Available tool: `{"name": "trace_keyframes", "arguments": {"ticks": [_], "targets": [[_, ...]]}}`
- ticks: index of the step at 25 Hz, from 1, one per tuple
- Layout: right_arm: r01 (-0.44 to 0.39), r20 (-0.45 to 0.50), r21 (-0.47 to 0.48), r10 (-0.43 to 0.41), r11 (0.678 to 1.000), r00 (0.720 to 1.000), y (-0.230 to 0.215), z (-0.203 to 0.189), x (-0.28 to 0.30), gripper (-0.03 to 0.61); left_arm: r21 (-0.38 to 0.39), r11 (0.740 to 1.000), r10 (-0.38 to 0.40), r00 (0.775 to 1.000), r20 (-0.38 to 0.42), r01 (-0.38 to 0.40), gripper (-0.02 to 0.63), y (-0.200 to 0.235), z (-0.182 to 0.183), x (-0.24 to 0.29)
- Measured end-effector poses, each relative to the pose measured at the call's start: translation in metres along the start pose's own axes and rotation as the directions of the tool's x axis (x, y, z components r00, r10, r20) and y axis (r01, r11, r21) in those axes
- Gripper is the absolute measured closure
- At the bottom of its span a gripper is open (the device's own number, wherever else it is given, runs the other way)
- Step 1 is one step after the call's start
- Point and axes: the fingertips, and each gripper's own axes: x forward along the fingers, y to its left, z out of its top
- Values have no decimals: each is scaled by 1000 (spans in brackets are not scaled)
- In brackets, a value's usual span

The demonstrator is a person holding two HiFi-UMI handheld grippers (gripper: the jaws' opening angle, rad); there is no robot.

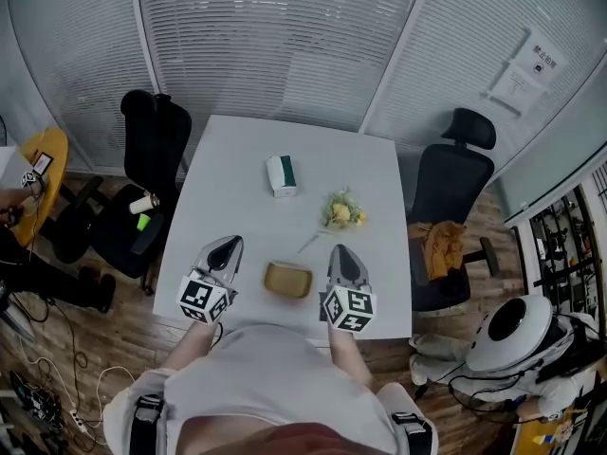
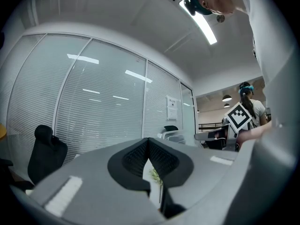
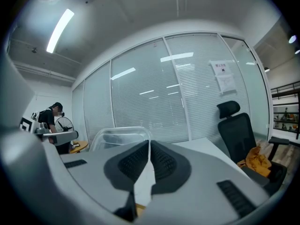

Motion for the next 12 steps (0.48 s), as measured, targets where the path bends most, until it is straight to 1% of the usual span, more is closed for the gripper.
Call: {"name": "trace_keyframes", "arguments": {"ticks": [3,7,12], "targets": [[-1,4,-4,1,1000,1000,2,-1,0,560,-8,1000,3,1000,-1,-3,604,2,-3,-3],[-8,5,-38,8,999,1000,5,0,1,560,-11,1000,3,1000,-5,-3,603,1,-5,-1],[-9,4,-45,9,999,1000,7,0,3,560,-8,1000,-3,1000,-8,3,603,0,-5,0]]}}
